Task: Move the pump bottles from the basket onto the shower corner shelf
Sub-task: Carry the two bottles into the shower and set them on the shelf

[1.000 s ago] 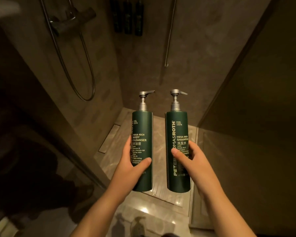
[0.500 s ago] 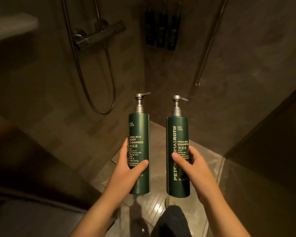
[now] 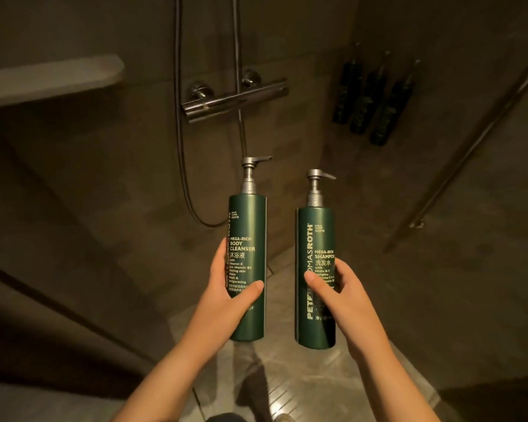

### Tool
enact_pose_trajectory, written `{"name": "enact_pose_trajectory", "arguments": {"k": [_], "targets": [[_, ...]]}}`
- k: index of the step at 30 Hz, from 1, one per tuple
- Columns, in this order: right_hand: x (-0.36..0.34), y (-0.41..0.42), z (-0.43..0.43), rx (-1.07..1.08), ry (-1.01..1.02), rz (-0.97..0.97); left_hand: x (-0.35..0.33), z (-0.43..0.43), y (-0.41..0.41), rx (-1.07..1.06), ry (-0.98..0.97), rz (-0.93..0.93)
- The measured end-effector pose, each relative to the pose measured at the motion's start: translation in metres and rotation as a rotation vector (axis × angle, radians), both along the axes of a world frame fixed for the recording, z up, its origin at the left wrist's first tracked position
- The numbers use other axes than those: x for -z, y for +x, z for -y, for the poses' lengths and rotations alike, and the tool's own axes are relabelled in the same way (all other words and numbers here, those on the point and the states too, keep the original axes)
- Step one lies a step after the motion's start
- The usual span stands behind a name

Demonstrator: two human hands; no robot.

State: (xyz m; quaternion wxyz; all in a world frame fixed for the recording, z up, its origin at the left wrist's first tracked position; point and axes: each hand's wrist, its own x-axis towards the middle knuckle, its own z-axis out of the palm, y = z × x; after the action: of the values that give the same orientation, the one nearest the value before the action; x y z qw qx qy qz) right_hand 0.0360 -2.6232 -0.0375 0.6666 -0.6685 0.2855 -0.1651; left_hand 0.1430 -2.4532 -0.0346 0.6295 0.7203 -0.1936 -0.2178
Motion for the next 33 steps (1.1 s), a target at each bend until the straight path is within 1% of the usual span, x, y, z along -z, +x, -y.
{"name": "enact_pose_trajectory", "arguments": {"k": [4,7,11,15,19,25,33], "targets": [[0.012,0.023,0.005,-0.101,0.029,-0.011,0.001,0.0,0.013,-0.096,0.033,-0.007],[0.014,0.045,0.007,-0.171,0.035,-0.015,0.004,-0.001,0.025,-0.158,0.014,-0.024],[0.005,0.082,0.005,-0.234,0.022,0.012,0.002,-0.007,0.047,-0.217,-0.016,-0.039],[-0.012,0.125,-0.002,-0.322,-0.032,0.028,-0.01,-0.018,0.075,-0.29,-0.068,0.005],[-0.032,0.169,-0.017,-0.401,-0.086,0.094,-0.026,-0.035,0.103,-0.345,-0.115,0.077],[-0.062,0.223,-0.046,-0.527,-0.148,0.263,-0.049,-0.063,0.14,-0.434,-0.13,0.248],[-0.107,0.288,-0.071,-0.625,-0.167,0.439,-0.092,-0.082,0.179,-0.559,-0.135,0.411]]}}
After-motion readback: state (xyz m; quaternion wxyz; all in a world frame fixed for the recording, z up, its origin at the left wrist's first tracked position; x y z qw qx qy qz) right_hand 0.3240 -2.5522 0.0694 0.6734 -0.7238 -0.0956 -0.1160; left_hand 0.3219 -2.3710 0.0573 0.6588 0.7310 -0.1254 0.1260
